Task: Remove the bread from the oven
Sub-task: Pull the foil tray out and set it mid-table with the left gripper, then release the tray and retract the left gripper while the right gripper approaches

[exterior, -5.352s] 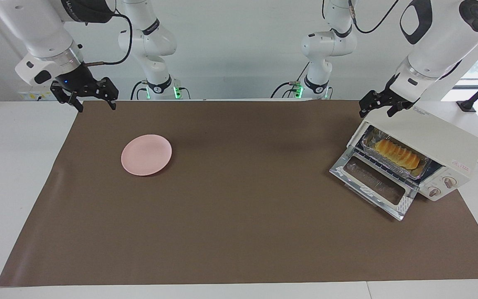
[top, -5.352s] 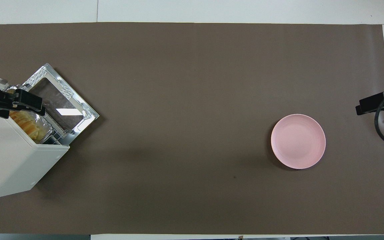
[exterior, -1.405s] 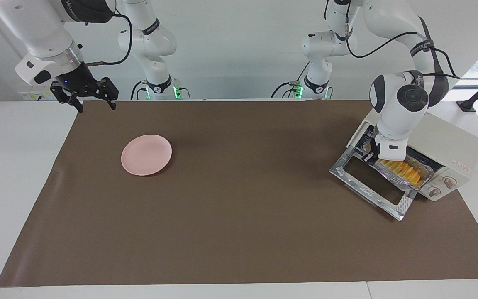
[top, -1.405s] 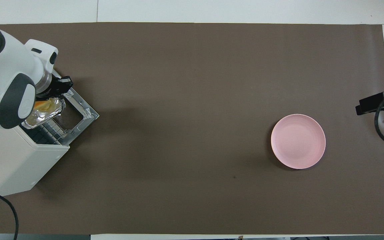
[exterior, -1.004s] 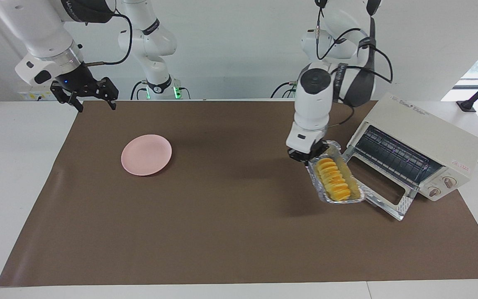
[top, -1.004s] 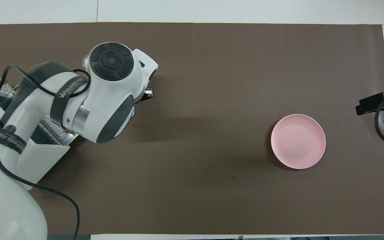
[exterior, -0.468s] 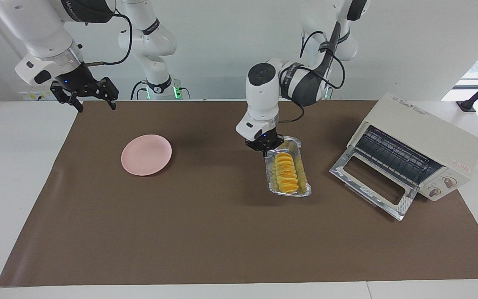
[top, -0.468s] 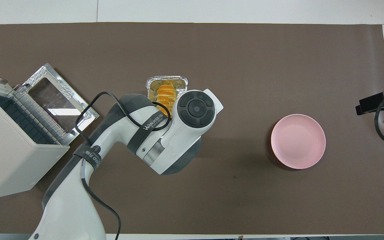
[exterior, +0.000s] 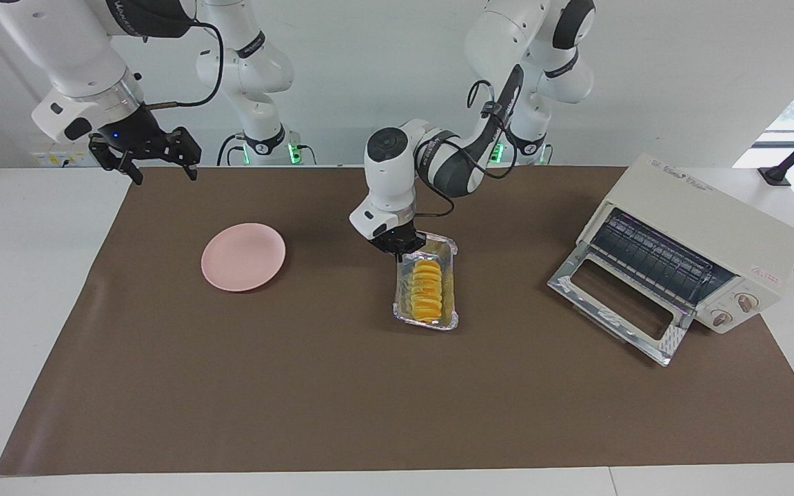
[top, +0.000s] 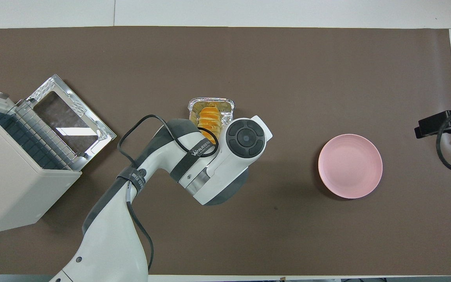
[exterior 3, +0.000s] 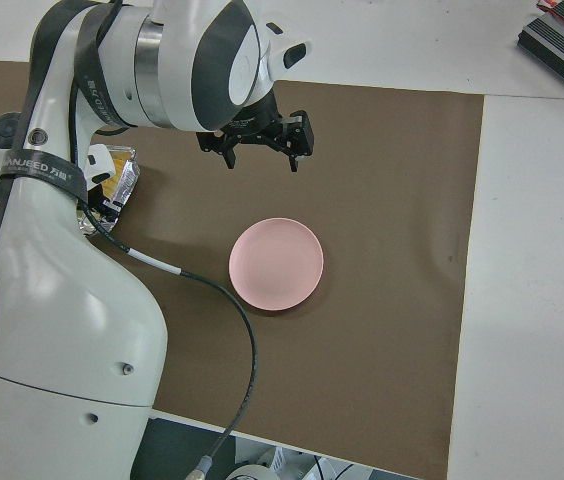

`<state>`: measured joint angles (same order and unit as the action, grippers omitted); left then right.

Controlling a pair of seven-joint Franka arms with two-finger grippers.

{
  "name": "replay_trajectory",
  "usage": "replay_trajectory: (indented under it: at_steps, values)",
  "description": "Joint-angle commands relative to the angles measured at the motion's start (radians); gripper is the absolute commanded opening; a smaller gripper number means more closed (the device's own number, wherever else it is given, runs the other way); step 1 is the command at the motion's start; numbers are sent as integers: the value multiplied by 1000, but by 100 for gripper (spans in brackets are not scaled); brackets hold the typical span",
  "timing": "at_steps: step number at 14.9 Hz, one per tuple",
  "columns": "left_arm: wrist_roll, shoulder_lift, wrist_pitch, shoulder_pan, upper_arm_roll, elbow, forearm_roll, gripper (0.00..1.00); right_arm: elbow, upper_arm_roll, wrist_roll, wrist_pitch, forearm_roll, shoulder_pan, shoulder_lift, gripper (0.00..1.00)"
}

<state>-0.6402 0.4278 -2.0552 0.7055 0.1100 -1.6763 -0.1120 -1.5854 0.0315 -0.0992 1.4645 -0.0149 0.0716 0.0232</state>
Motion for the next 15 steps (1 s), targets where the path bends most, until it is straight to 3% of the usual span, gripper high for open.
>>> replay_trajectory:
  at_steps: [1, 5, 7, 11, 13, 15]
  values:
    - [10, -17, -10, 6, -21, -5, 15, 100, -24, 5, 9, -4, -13, 7, 24, 100]
    - [20, -115, 18, -122, -23, -8, 20, 100, -24, 5, 9, -36, -13, 7, 26, 100]
    - [19, -162, 102, -177, -30, 3, 34, 100, -24, 5, 7, -38, -13, 8, 26, 100]
    - [48, -268, 276, -421, -30, 12, 67, 100, -50, 10, 38, -27, -16, -33, 37, 100]
    - [217, -281, 351, -544, -26, 29, 72, 100, -115, 11, 149, 23, -19, -76, 67, 100]
    - [426, -288, 435, -589, -32, 53, 71, 100, -207, 11, 249, 124, -19, -146, 95, 100]
